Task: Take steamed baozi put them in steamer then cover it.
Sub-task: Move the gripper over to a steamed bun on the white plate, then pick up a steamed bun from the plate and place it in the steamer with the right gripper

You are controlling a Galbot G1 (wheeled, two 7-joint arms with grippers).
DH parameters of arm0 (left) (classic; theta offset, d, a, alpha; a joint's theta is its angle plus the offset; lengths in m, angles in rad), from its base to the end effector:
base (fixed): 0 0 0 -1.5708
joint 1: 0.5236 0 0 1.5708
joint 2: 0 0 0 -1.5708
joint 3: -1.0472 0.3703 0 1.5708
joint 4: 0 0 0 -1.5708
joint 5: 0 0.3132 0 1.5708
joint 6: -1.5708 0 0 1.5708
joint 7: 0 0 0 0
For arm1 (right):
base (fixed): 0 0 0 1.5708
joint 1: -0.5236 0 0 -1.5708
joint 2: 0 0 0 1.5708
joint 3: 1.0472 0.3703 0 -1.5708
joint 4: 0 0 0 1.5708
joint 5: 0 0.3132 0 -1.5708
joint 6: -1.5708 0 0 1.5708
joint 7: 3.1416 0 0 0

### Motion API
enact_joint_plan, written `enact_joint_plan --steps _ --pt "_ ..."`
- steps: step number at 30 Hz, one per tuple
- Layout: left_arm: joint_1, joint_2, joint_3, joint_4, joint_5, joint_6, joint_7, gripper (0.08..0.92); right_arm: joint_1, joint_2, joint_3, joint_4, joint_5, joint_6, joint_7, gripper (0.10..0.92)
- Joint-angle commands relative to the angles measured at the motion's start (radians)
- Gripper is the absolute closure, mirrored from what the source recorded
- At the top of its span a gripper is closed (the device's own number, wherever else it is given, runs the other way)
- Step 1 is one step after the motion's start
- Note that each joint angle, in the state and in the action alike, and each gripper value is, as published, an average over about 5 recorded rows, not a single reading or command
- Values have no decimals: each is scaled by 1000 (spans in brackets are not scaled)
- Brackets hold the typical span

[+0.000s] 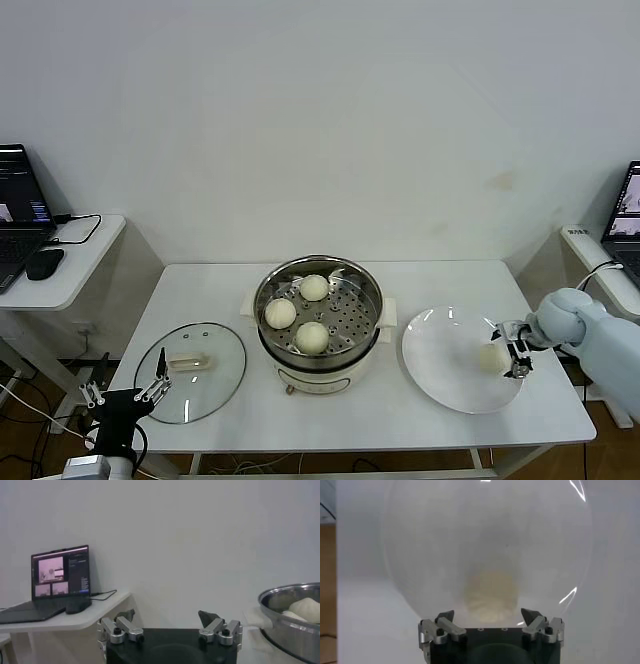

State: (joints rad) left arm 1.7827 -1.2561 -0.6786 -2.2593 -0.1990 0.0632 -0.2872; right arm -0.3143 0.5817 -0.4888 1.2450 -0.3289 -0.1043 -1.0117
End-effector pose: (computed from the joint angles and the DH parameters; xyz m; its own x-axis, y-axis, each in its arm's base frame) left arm 0.0756 0.0885 -0.2725 -0.9765 -0.2082 0.0560 -0.1971 0.9673 0.1598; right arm 0.4305 -0.2549 -0.2433 -0.2567 -0.0134 0.9664 -0.9635 -0.0749 -0.2569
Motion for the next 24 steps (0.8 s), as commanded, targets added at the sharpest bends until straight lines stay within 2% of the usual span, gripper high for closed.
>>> enact_joint_plan --steps 1,8,17,24 --pt "-1 -1 0 2 0 -1 0 177 -23 49 18 -41 -15 -1 1 203" --pt "-1 -2 1 2 -1 -2 0 177 -10 42 12 -34 -15 -1 -19 257" --pt "-2 -3 2 -1 0 -2 0 177 101 6 -49 8 34 -11 -42 407" --pt "-7 -1 7 1 -2 -3 1 177 312 -80 -214 143 147 -59 -64 423"
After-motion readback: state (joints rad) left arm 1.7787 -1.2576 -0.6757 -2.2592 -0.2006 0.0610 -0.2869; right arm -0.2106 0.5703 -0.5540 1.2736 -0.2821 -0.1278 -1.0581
